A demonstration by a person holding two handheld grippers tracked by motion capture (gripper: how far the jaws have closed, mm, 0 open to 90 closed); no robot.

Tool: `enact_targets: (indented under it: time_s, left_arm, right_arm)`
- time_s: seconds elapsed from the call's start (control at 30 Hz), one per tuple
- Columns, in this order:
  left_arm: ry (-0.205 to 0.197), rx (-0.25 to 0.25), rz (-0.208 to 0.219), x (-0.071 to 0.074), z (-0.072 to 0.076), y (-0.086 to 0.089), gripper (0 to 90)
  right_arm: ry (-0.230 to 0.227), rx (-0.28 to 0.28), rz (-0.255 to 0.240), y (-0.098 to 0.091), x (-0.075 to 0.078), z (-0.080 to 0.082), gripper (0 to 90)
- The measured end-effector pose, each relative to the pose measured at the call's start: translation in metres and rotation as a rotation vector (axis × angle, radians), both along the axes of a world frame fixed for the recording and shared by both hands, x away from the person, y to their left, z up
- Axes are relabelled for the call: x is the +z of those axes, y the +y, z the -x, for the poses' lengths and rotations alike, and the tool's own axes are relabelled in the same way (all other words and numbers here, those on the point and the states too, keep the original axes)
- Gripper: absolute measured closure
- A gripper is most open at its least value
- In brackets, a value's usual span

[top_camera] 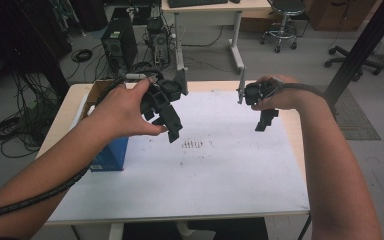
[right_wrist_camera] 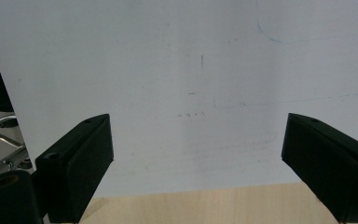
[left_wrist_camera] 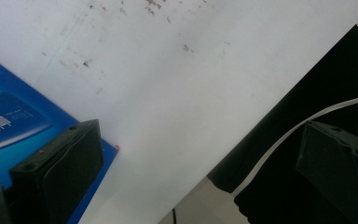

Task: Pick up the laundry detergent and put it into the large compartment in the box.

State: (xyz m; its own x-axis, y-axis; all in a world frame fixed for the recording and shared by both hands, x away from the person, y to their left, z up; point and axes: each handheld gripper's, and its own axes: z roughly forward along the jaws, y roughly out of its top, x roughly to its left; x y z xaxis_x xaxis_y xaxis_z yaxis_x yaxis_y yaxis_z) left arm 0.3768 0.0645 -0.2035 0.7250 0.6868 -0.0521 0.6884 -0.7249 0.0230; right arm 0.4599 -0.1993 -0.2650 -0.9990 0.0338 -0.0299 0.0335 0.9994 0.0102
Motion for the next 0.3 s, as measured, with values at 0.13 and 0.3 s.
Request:
enact_targets:
  time_s: [0.13, 0.3]
  left_arm:
    - [-0.008, 0.005, -0.005, 0.0002, 0.0001, 0.0003, 0.6]
    - [-0.007, 0.005, 0.008, 0.0001, 0.0004, -0.0006, 0.2]
  right_arm:
    - [-0.001, 0.001, 0.001, -0.0001, 0.0005, 0.001, 9.1]
    - [-0.001, 0.003, -0.003, -0.0002, 0.0, 0.0021, 9.1]
